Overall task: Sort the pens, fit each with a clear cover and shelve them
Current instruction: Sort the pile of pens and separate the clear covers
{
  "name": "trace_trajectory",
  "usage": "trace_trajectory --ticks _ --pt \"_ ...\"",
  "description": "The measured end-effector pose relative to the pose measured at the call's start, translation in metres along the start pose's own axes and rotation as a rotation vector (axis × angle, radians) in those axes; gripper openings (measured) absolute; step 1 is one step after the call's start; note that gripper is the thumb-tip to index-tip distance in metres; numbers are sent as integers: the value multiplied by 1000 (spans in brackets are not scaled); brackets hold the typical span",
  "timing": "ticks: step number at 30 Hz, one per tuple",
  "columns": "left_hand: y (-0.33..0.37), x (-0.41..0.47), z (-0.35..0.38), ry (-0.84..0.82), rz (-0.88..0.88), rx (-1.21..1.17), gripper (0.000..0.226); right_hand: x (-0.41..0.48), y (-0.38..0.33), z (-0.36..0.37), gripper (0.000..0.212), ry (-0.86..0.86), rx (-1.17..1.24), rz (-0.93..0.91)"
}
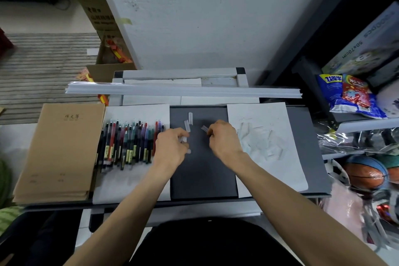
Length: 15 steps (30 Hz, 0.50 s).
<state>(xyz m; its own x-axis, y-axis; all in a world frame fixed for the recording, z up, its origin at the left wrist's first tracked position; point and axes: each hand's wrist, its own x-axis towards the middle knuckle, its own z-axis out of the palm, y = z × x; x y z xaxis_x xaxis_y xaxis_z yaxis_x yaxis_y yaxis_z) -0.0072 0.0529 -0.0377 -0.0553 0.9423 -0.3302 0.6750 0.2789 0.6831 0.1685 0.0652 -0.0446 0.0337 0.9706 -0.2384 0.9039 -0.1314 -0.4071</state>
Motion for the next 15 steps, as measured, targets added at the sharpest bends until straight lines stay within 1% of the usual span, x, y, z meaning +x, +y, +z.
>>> trace_trajectory --ticks 2,6,11,15 --pt "3 -2 0 22 22 -13 23 -2 2 -1 27 12 0 -7" --pt "13 -4 1 10 83 -29 17 -5 7 -4 25 18 2 -17" --pt "35 -2 17 -31 163 24 17 -13 28 -21 24 75 -4 2" --pt "63 5 47 -117 234 69 22 -20 60 -40 31 145 21 52"
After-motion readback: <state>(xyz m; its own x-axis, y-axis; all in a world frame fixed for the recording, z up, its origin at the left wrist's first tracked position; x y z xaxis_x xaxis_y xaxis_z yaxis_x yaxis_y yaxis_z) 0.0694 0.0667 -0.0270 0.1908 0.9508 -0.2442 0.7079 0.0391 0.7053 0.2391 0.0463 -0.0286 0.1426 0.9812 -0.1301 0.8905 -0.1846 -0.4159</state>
